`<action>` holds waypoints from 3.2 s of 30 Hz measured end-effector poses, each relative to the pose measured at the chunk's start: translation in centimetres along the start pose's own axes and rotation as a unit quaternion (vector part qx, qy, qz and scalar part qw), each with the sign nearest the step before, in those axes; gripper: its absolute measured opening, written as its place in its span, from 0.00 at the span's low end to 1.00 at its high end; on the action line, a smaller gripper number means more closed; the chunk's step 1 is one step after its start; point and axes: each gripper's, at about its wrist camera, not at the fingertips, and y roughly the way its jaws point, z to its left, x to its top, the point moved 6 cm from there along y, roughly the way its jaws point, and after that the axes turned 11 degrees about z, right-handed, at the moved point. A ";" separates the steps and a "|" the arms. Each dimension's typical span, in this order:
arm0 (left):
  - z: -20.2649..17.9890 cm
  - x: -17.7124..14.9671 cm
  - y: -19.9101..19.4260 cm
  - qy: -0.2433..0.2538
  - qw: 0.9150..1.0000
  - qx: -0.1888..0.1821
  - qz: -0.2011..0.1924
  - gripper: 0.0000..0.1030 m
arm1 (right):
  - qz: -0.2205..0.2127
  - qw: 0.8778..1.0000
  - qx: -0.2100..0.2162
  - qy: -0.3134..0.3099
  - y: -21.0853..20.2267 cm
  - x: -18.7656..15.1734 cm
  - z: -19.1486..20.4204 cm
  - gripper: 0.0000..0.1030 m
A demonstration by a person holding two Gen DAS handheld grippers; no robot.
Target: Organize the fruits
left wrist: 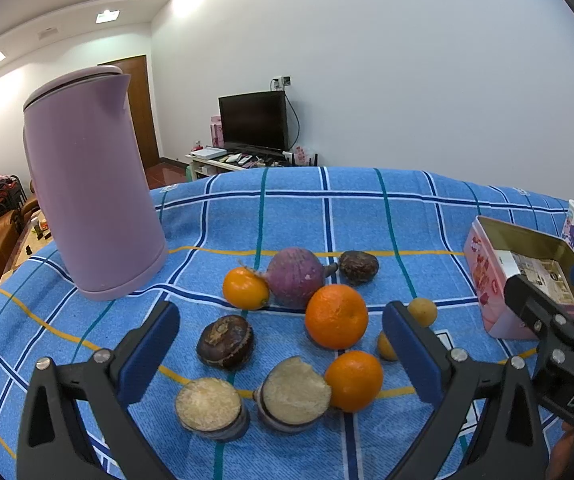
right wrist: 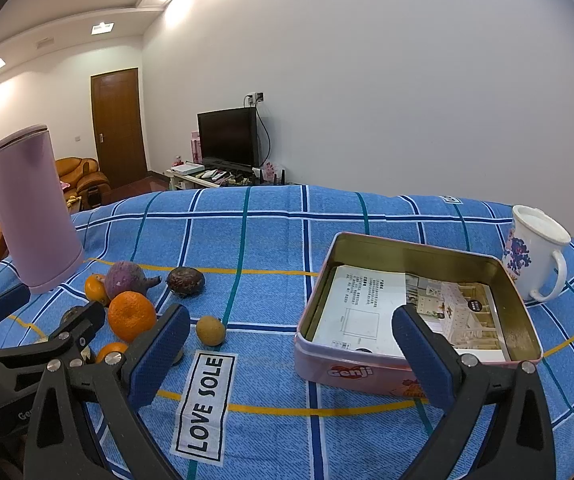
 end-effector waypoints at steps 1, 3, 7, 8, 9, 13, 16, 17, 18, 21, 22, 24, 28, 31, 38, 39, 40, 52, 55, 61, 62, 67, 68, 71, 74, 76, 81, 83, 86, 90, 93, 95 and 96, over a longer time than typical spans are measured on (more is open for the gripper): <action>0.0 0.0 0.0 0.000 1.000 0.000 0.000 1.00 | 0.000 1.000 0.000 0.000 0.0 0.0 0.0 0.99; -0.2 0.0 0.0 0.000 1.000 0.000 0.000 1.00 | 0.001 1.000 0.000 0.000 0.0 0.0 0.0 0.99; -0.1 0.0 0.0 0.000 1.000 0.000 0.000 1.00 | -0.001 1.000 0.000 0.000 0.0 0.0 0.0 0.99; -0.1 0.0 0.0 0.001 1.000 0.000 0.000 1.00 | 0.000 1.000 0.000 0.000 0.0 0.0 0.0 0.99; -0.1 0.0 0.0 0.001 1.000 0.000 0.000 1.00 | 0.000 1.000 0.000 0.000 0.0 0.0 0.0 0.99; -0.1 0.0 -0.1 0.003 1.000 0.006 -0.001 1.00 | 0.000 1.000 0.002 0.000 -0.1 0.0 0.2 0.99; 0.9 0.6 -0.4 0.005 1.000 0.022 -0.007 1.00 | -0.001 1.000 0.004 -0.002 -0.1 0.0 0.3 0.99; 1.4 0.9 -0.5 0.004 1.000 0.024 -0.010 1.00 | -0.001 1.000 0.006 -0.002 -0.1 0.0 0.3 0.99; 2.2 1.2 -0.7 -0.002 0.999 0.029 -0.013 1.00 | -0.002 1.000 0.010 -0.002 -0.1 0.0 0.3 0.99; 5.2 1.8 -1.0 -0.038 0.998 0.054 -0.025 1.00 | -0.005 1.000 0.030 -0.001 -0.3 -0.1 0.5 0.99; 6.1 1.9 -1.0 -0.044 0.997 0.058 -0.027 1.00 | -0.006 0.999 0.037 -0.002 -0.3 -0.1 0.7 0.99; 7.3 2.1 -1.0 -0.051 0.996 0.066 -0.027 1.00 | -0.003 0.999 0.052 -0.012 -0.3 -0.2 1.3 0.99; 9.0 2.2 -0.5 -0.061 0.996 0.069 -0.017 1.00 | 0.013 0.995 0.093 -0.042 0.1 -0.6 3.2 0.88; 9.7 2.1 0.1 -0.058 0.996 0.074 -0.004 1.00 | 0.044 0.989 0.126 -0.070 0.9 -1.3 5.2 0.66; 11.5 1.8 0.5 -0.063 0.994 0.087 0.013 1.00 | 0.097 0.960 0.234 -0.116 1.4 -2.3 10.5 0.56; 11.9 1.7 0.6 -0.069 0.994 0.082 0.014 1.00 | 0.094 0.958 0.237 -0.132 1.2 -2.4 11.5 0.56; 12.2 1.6 0.5 -0.074 0.994 0.079 0.016 1.00 | 0.090 0.956 0.238 -0.148 1.0 -2.5 12.6 0.56; 13.0 1.5 0.0 -0.096 0.994 0.045 0.011 1.00 | 0.118 0.935 0.245 -0.229 3.1 -2.7 17.3 0.56; 12.9 1.5 0.0 -0.096 0.995 0.038 0.013 1.00 | 0.128 0.927 0.263 -0.235 3.0 -3.0 16.6 0.49; 13.2 1.2 0.3 -0.101 0.994 0.040 0.015 1.00 | 0.114 0.921 0.245 -0.282 2.1 -3.2 16.9 0.41; 13.4 1.2 0.3 -0.104 0.994 0.038 0.015 1.00 | 0.116 0.920 0.247 -0.280 2.2 -3.2 16.6 0.41; 13.5 1.2 0.0 -0.109 0.994 0.025 0.011 1.00 | 0.113 0.923 0.239 -0.279 2.5 -3.0 16.4 0.41; 13.4 1.3 0.0 -0.107 0.994 0.025 0.010 1.00 | 0.113 0.923 0.237 -0.282 2.4 -3.0 16.4 0.41; 12.9 1.3 -0.1 -0.098 0.995 0.023 0.010 1.00 | 0.107 0.921 0.211 -0.310 2.5 -3.6 17.5 0.41; 12.7 1.3 0.0 -0.093 0.995 0.022 0.011 1.00 | 0.101 0.920 0.175 -0.335 2.9 -4.0 18.7 0.44; 12.6 1.3 0.2 -0.093 0.995 0.021 0.013 1.00 | 0.096 0.919 0.160 -0.348 3.1 -4.2 19.1 0.44; 12.1 1.1 0.5 -0.087 0.996 0.012 0.017 1.00 | 0.095 0.918 0.160 -0.349 3.0 -4.1 18.7 0.43; 12.0 0.9 0.5 -0.090 0.996 0.003 0.016 1.00 | 0.096 0.920 0.168 -0.340 2.7 -4.0 18.5 0.42; 11.9 0.5 0.4 -0.096 0.995 -0.011 0.017 1.00 | 0.098 0.927 0.199 -0.304 2.1 -3.3 17.5 0.42; 11.4 -0.4 -0.3 -0.093 0.995 -0.024 0.024 1.00 | 0.059 0.942 0.213 -0.252 -0.2 -1.1 14.9 0.42; 10.9 -0.9 -0.6 -0.091 0.995 -0.039 0.032 1.00 | 0.033 0.951 0.219 -0.217 -1.7 0.4 12.9 0.41; 10.1 -1.2 -0.4 -0.083 0.994 -0.057 0.044 1.00 | 0.023 0.953 0.221 -0.204 -2.1 0.9 12.0 0.41; 9.5 -1.5 -0.2 -0.079 0.993 -0.065 0.054 1.00 | 0.019 0.955 0.220 -0.198 -2.3 1.2 11.6 0.41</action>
